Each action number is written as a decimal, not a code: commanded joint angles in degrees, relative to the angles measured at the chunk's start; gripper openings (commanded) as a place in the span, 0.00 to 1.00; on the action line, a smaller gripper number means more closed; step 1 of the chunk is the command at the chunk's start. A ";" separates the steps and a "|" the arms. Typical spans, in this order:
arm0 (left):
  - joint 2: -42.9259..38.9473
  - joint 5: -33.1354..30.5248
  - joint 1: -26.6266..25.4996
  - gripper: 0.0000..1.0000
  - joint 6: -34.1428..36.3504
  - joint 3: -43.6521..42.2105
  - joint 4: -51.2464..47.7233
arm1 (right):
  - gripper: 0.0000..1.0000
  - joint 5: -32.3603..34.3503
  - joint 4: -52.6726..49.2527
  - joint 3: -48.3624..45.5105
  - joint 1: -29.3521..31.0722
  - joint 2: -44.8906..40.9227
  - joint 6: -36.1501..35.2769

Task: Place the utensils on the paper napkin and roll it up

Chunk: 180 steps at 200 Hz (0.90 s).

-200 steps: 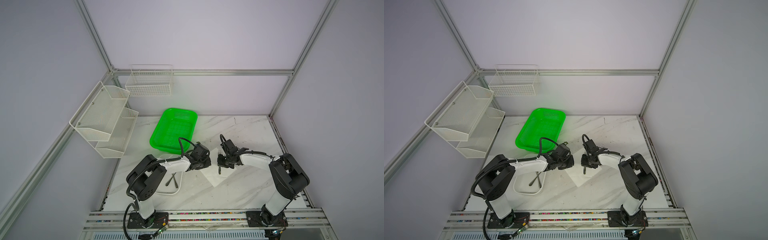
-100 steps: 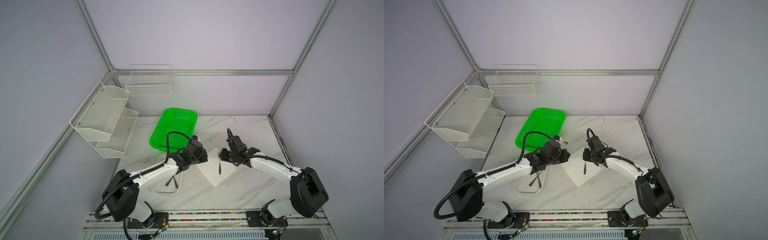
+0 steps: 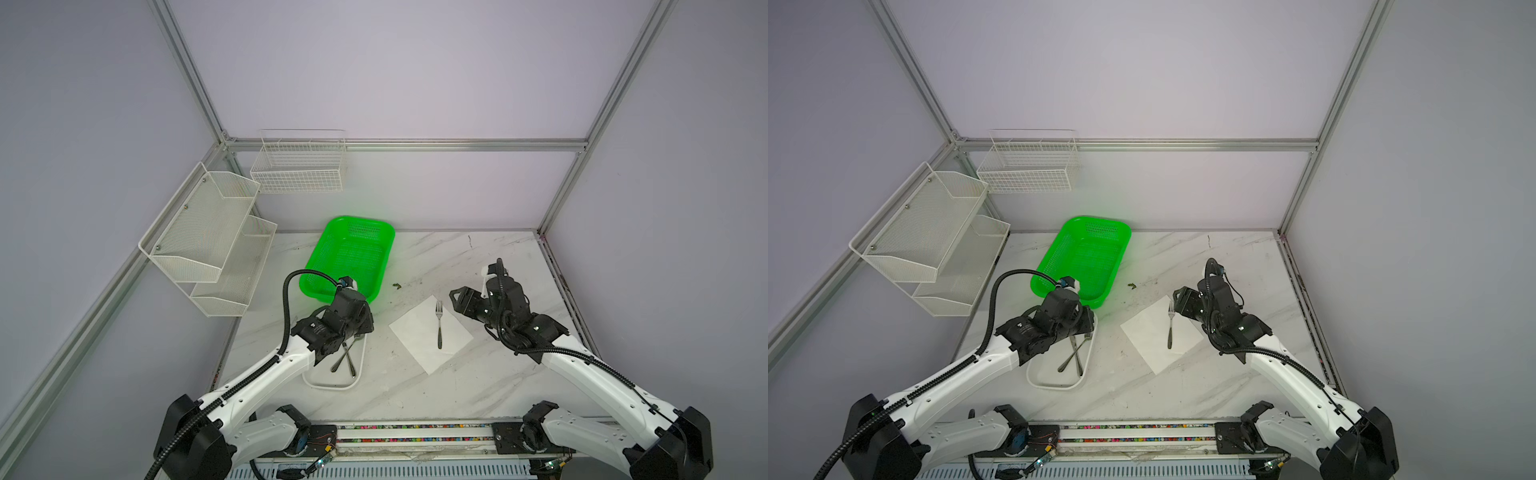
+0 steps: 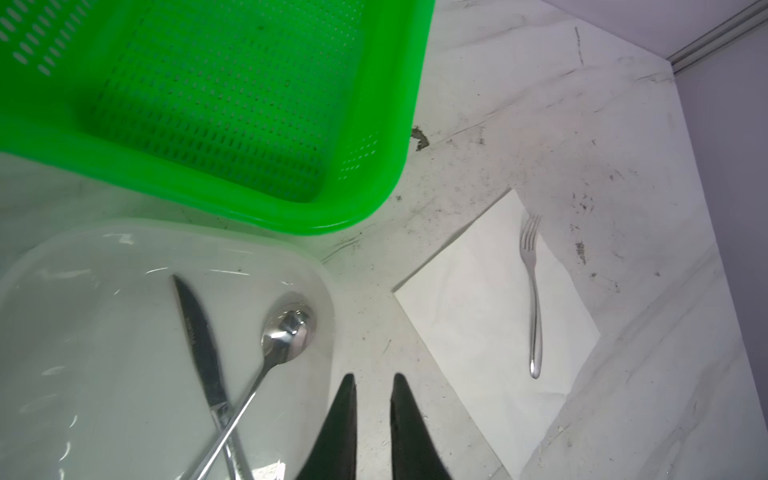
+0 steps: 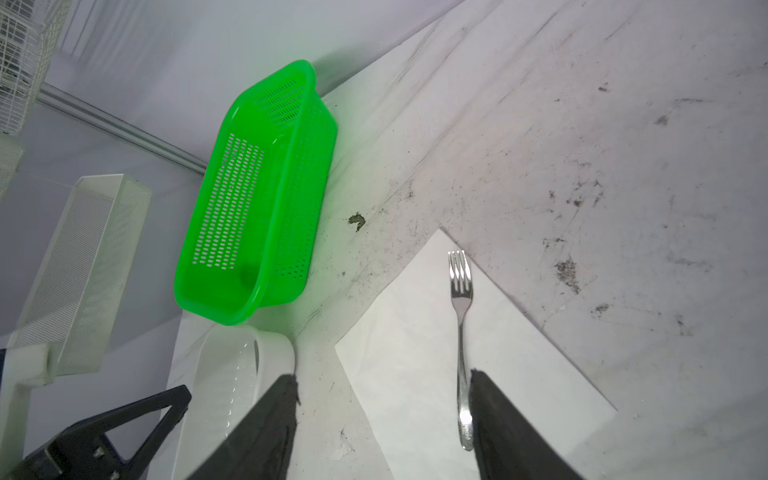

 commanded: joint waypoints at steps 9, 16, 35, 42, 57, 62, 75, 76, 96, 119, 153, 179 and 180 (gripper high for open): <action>-4.54 5.43 4.69 0.16 3.81 -4.89 -1.57 | 0.84 0.95 0.84 -3.76 0.23 -7.35 5.68; -5.36 5.84 5.17 0.17 4.07 -5.79 -1.43 | 0.85 0.72 1.37 -4.97 0.23 -9.04 6.35; -5.96 8.17 6.71 0.19 4.24 -8.70 0.31 | 0.84 1.46 1.84 -7.74 0.23 -12.98 8.32; -5.65 9.57 7.49 0.19 3.87 -9.59 1.12 | 0.83 1.80 1.92 -8.53 0.22 -13.90 9.44; -4.44 13.94 9.71 0.18 3.64 -11.01 4.32 | 0.80 0.56 3.70 -9.43 0.23 -14.57 10.55; -3.88 14.71 10.33 0.18 3.40 -11.28 5.07 | 0.80 -0.09 4.29 -9.38 0.23 -14.34 10.27; -2.25 15.40 11.34 0.18 3.40 -11.31 5.67 | 0.78 -0.47 4.45 -8.68 0.23 -12.84 10.60; -2.12 15.38 11.40 0.18 3.46 -11.27 5.65 | 0.78 -0.47 4.34 -8.43 0.23 -12.52 10.76; 0.83 16.11 12.18 0.18 4.33 -10.73 4.85 | 0.76 -2.40 4.52 -6.47 0.23 -9.08 9.76; 4.67 16.85 12.31 0.18 5.93 -9.54 4.17 | 0.74 -4.48 4.91 -5.31 0.23 -5.45 9.25; 10.18 18.06 12.34 0.18 6.76 -6.77 1.73 | 0.73 -6.56 5.34 -5.15 0.23 -3.53 9.96; 12.98 18.09 12.34 0.19 6.91 -4.93 -0.55 | 0.73 -7.88 3.11 -4.08 0.23 -3.65 10.91; 13.06 18.04 12.34 0.19 6.97 -4.88 -0.71 | 0.73 -7.95 3.00 -4.03 0.23 -3.64 10.91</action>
